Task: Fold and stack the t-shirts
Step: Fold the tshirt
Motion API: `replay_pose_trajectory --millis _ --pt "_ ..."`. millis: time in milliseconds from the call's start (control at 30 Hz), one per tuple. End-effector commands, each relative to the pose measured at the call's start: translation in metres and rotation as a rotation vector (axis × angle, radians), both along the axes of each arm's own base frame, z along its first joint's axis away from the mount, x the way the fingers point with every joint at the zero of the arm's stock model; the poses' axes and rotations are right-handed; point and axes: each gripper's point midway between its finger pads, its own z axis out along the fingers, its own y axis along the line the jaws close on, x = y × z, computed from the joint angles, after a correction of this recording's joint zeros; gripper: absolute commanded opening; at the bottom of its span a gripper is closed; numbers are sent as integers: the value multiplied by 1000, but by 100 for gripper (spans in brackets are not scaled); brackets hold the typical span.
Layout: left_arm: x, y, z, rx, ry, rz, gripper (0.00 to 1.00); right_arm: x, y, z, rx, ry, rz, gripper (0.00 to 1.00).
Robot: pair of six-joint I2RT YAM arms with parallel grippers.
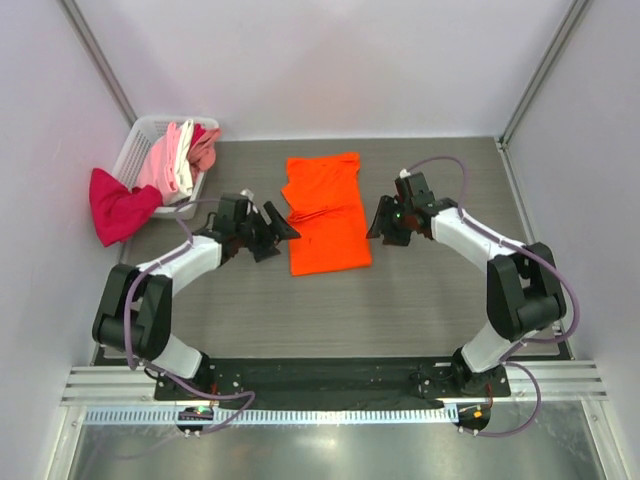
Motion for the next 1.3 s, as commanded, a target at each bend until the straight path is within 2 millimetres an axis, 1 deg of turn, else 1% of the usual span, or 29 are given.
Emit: replay_pose_trajectory --millis 0,33,67,100,167,267,367,400,467,500,533,567,633,667,700,733,767,800,1000,1067,1100,1133,1267 --pt "-23 -6 -18 23 18 -30 80 -24 17 -7 122 8 51 55" --pt "-28 -9 -21 19 29 -34 79 -27 20 -11 135 4 58 56" --pt "-33 -9 -27 22 46 -36 75 -36 21 -20 141 31 63 56" --pt "-36 -11 -30 19 52 -42 73 -37 21 -25 144 43 58 56" --pt "-42 -9 -38 27 71 -34 71 -42 25 -34 153 67 65 56" --pt "-45 -9 -43 33 77 -25 70 -46 30 -45 169 92 67 56" --pt "-52 -9 -56 39 112 -25 70 -42 32 -50 176 93 54 56" --pt "-47 -13 -54 24 89 -25 70 -38 34 -48 182 82 52 56" --pt "-50 -14 -61 22 97 -26 70 -35 33 -50 178 81 32 56" --pt "-48 -15 -63 16 89 -17 69 -33 33 -50 181 77 30 56" --pt "-51 -15 -68 15 96 -17 68 -33 33 -51 178 81 24 55" --pt "-49 -16 -67 5 86 -14 67 -32 33 -53 178 87 19 55" --pt "-47 -13 -64 17 66 6 67 -31 33 -59 177 97 4 47" --pt "-47 -12 -65 21 64 11 65 -31 33 -60 177 99 2 40" --pt "-47 -12 -65 23 65 6 64 -31 33 -61 179 99 -2 23" --pt "-48 -13 -66 21 66 0 63 -32 33 -60 181 99 -3 17" --pt "-48 -13 -67 20 65 0 61 -35 32 -62 180 105 -4 6" --pt "-49 -14 -67 24 61 -3 61 -36 31 -62 180 106 -6 2" --pt "-53 -9 -77 27 46 12 54 -46 27 -57 186 70 3 1" --pt "-55 -11 -78 18 40 4 52 -51 23 -59 177 63 1 1" --pt "-59 -10 -82 19 47 2 52 -50 22 -58 175 47 -1 1" --pt "-59 -10 -80 12 41 5 52 -54 20 -60 169 47 -4 1" --pt "-63 -10 -84 19 45 10 49 -57 18 -65 164 45 -7 1"
